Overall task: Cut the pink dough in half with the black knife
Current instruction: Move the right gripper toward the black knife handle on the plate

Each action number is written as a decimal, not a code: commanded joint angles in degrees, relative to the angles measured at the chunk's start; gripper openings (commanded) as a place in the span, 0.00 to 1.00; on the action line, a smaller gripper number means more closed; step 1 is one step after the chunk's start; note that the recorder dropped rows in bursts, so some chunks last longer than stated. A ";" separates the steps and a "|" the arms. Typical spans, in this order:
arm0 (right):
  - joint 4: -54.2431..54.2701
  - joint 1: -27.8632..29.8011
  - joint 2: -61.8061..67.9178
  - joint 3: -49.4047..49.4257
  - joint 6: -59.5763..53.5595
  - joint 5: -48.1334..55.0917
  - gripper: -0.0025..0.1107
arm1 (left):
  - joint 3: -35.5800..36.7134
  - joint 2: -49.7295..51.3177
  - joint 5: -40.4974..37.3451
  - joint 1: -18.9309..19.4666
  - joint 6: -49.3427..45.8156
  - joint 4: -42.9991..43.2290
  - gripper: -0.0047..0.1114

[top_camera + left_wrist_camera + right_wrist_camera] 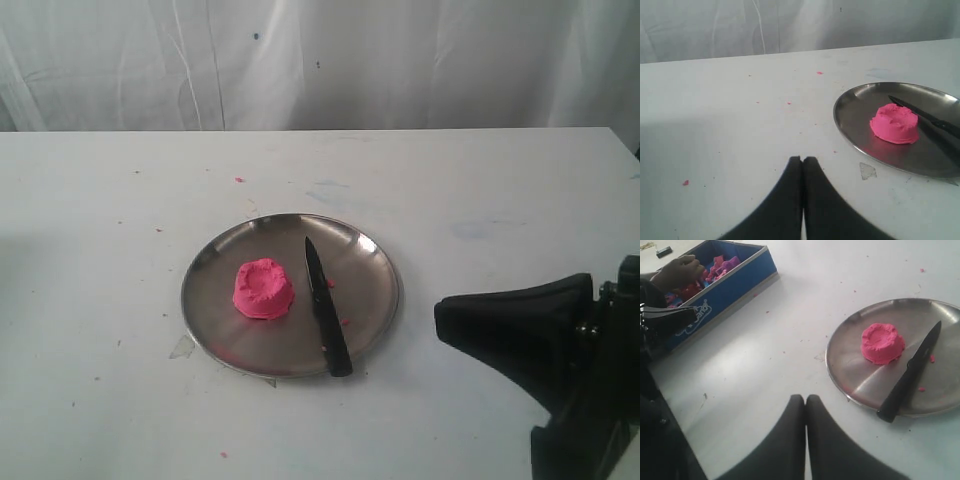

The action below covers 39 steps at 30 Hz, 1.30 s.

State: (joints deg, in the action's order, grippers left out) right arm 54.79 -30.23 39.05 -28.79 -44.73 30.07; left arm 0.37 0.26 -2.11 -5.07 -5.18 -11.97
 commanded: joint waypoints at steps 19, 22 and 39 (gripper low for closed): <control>5.74 -0.17 0.49 6.25 -4.96 -7.95 0.02 | -0.37 -0.26 0.30 -0.30 0.29 0.11 0.04; 10.05 -0.17 0.49 7.58 -8.36 -7.95 0.02 | -0.37 -0.26 0.30 -0.30 0.29 0.11 0.04; 27.60 -0.17 2.64 8.08 -26.19 -12.19 0.02 | -0.37 -0.26 0.30 -0.30 0.29 0.11 0.04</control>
State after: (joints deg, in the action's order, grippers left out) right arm 81.18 -30.23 40.37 -20.92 -69.35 18.15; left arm 0.37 0.26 -2.11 -5.07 -5.18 -11.97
